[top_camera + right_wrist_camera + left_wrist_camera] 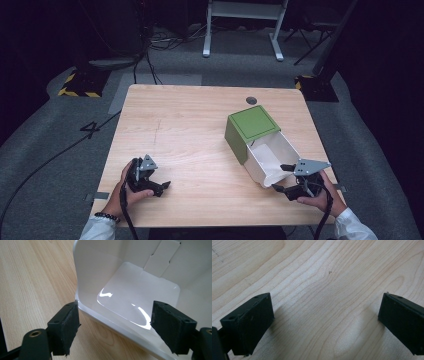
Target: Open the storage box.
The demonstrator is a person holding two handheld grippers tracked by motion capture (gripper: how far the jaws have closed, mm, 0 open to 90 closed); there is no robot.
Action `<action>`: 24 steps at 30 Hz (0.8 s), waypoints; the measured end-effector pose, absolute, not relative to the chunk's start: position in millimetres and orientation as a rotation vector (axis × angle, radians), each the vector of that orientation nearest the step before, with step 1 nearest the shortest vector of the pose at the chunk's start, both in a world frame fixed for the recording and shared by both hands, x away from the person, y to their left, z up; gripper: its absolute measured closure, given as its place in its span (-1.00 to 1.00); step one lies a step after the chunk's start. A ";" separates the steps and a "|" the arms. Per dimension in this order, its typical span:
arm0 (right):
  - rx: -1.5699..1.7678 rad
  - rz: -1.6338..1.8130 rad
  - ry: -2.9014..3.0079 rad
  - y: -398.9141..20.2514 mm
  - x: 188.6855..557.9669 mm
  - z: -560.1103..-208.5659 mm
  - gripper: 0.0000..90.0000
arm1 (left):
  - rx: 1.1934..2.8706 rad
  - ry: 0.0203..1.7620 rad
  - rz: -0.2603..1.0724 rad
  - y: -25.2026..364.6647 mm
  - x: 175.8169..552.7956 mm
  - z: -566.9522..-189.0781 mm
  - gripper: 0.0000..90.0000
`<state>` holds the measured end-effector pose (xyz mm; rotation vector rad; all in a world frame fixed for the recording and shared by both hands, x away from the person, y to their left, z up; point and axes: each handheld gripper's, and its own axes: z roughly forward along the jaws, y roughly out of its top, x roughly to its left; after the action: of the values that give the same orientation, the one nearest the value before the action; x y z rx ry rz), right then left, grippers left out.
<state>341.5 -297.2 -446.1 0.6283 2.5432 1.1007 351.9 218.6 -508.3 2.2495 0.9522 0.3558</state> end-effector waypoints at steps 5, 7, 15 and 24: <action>0.641 1.090 2.529 -306.5 338.3 -445.4 -0.48 | 2.249 0.952 0.356 218.6 351.9 -508.3 -0.99; 0.652 1.088 2.521 -309.7 337.3 -445.7 -0.48 | 2.249 0.953 0.356 218.6 351.9 -508.3 -0.99; 0.693 1.079 2.490 -327.1 331.1 -446.9 -0.47 | 2.249 0.952 0.356 218.6 351.9 -508.3 -0.99; 0.761 1.065 2.465 -341.2 329.1 -451.5 -0.46 | 2.249 0.952 0.356 218.6 351.9 -508.3 -0.99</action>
<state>329.1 -341.2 -451.5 0.7608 2.4649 1.0646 351.9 218.6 -508.3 2.2494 0.9521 0.3557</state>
